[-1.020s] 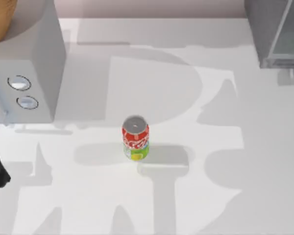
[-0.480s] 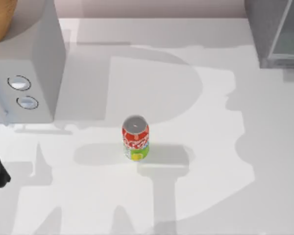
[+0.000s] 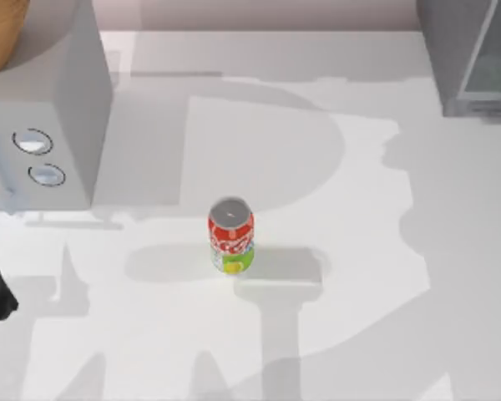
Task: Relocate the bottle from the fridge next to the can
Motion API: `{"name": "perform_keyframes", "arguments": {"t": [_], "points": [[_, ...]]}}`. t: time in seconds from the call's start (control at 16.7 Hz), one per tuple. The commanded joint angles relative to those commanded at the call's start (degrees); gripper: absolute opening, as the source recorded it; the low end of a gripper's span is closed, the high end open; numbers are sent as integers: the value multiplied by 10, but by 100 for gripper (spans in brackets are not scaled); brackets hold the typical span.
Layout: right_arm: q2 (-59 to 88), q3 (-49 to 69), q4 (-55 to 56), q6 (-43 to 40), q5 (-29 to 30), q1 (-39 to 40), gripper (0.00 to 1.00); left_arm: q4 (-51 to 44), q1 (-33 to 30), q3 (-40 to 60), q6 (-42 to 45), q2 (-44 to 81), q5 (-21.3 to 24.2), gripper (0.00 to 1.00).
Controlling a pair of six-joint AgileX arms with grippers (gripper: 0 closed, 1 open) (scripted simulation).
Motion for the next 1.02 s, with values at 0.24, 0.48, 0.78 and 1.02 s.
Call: {"name": "perform_keyframes", "arguments": {"t": [0.24,0.48,0.78,1.02], "points": [[38,72,-35,0,6,5,100,0,0,0,0,0,0,100],[48,92,-44,0,7,7,100,0,0,0,0,0,0,100],[48,92,-44,0,7,7,77,0,0,0,0,0,0,100],[48,92,-44,0,7,7,47,0,0,0,0,0,0,100]]}}
